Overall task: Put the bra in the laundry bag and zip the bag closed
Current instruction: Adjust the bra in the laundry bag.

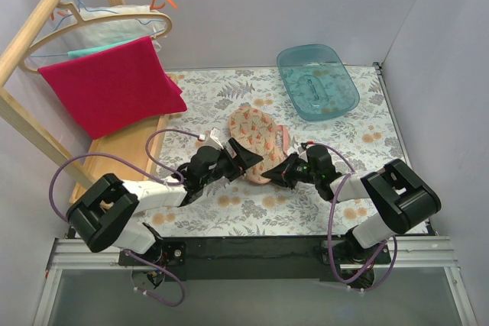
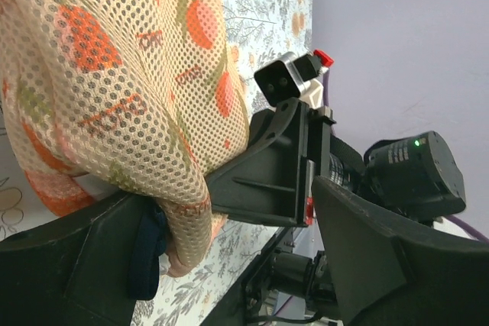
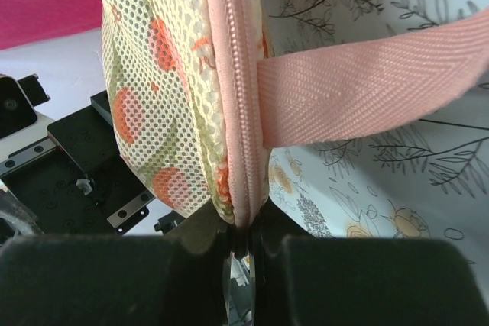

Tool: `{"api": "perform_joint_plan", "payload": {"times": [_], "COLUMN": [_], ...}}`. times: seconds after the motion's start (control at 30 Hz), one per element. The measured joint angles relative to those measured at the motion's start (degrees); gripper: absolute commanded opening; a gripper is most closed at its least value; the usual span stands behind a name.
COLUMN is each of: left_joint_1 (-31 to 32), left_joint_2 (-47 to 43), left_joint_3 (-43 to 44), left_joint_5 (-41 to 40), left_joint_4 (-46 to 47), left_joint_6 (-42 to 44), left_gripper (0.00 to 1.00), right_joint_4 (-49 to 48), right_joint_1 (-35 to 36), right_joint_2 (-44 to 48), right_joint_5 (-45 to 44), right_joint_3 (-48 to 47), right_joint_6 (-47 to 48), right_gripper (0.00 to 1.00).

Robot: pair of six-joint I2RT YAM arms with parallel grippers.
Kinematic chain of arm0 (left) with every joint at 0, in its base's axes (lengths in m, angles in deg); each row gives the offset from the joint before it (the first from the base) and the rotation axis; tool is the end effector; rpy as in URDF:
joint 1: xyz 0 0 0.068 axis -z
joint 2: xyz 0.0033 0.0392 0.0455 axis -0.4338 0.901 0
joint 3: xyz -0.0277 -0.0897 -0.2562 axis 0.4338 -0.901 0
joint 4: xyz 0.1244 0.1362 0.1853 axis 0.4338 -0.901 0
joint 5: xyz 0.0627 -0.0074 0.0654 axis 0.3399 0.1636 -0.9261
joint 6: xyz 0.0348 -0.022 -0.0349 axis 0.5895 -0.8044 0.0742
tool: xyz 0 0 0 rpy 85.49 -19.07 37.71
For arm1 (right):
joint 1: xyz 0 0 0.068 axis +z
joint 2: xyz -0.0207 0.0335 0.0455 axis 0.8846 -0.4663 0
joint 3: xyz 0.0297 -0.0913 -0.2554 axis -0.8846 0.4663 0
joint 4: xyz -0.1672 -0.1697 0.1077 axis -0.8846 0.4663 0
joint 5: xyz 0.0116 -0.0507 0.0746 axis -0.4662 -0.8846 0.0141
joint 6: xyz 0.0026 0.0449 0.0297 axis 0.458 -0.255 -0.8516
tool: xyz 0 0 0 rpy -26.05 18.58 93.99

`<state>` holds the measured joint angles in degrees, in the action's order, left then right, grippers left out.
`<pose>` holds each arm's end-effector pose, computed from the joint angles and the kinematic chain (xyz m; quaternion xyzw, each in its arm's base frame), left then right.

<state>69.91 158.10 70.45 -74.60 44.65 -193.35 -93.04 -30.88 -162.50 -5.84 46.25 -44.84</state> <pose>0.1977 -0.1958 0.1726 -0.4053 0.7164 -0.5556 0.1177 0.2056 0.1432 0.1257 0.2399 0.8022 0.5313 0.1293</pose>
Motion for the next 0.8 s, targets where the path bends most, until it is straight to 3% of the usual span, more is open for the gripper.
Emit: {"api": "perform_joint_plan", "payload": {"times": [0.3, 0.8], "left_joint_1": [0.0, 0.0], "left_joint_2": [-13.1, -21.6], "left_joint_3": [-5.2, -9.7], "left_joint_5": [-2.4, -6.3], "left_joint_4": [-6.8, -12.9], "left_joint_6": [1.2, 0.9], "left_gripper": [0.81, 0.80], "right_joint_4": [0.4, 1.3], "right_joint_1": [-1.5, -3.3], "right_joint_2": [0.0, -0.3], "right_joint_5": [3.2, 3.6], "right_joint_3": [-2.3, -3.3], "right_joint_6": [1.2, 2.1], "right_gripper": [0.15, 0.15]}}
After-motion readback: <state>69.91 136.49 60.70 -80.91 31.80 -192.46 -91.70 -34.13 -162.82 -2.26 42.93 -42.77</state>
